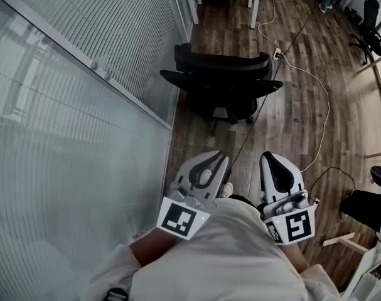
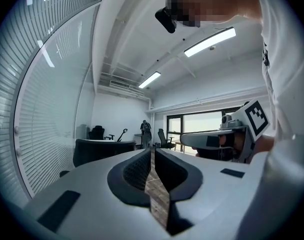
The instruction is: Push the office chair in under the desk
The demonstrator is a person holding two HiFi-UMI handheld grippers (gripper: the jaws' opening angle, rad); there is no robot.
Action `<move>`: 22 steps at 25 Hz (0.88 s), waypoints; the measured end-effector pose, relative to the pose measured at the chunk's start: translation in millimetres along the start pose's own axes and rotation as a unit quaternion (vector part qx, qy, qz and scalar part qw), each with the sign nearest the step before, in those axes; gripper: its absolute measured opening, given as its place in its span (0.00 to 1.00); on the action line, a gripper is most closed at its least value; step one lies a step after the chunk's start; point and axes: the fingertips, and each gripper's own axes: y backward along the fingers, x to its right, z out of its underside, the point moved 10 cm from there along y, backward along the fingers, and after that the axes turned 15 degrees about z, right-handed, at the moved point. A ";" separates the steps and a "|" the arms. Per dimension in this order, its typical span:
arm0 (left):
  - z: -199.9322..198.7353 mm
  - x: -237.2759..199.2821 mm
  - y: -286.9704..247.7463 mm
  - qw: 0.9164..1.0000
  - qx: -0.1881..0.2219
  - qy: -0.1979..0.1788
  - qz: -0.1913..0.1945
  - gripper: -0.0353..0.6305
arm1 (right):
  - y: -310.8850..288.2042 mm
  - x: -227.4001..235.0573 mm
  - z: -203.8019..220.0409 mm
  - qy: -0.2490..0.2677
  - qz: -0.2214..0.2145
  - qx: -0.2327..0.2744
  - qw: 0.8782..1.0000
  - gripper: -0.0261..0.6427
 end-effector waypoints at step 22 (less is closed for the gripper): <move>6.0 13.0 -34.8 1.000 -0.007 -0.010 -0.022 0.13 | -1.6 36.4 4.3 0.013 -0.020 0.002 1.000 0.08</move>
